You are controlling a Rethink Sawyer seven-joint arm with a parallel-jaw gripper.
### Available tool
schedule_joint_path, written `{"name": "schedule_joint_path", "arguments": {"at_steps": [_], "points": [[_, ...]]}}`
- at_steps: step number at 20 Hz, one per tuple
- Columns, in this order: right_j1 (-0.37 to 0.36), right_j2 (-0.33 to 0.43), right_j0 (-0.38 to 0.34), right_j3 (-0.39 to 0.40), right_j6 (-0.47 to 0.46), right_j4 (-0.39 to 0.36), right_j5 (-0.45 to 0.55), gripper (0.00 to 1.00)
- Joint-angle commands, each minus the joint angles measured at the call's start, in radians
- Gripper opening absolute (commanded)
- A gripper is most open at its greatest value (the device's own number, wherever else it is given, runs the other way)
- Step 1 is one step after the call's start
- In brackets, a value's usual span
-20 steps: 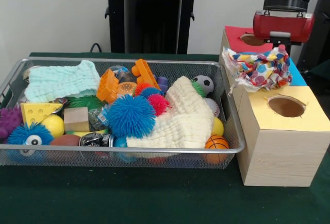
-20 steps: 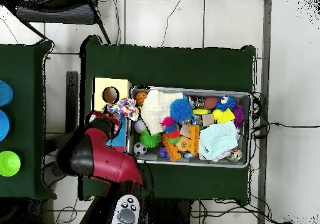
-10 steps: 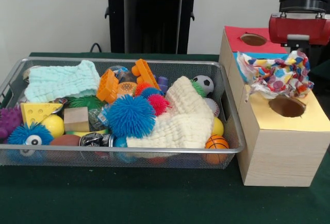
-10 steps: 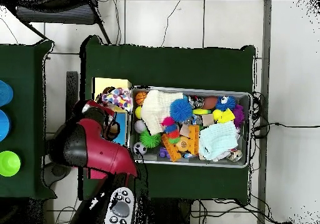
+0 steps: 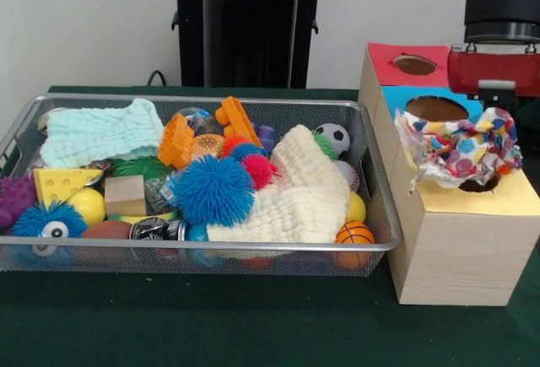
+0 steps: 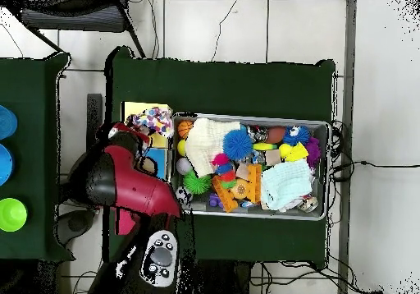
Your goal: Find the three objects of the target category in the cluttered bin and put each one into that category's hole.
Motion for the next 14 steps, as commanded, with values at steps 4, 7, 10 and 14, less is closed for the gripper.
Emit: {"name": "schedule_joint_path", "arguments": {"at_steps": [4,7,10,14], "points": [[0.073,0.039,-0.017,-0.058,0.168,0.013,0.053,0.00],[0.078,0.020,-0.009,-0.070,0.146,0.004,0.067,0.00],[0.086,-0.007,0.006,-0.086,0.126,0.002,0.083,0.00],[0.088,-0.018,0.009,-0.100,0.106,-0.008,0.118,1.00]]}}
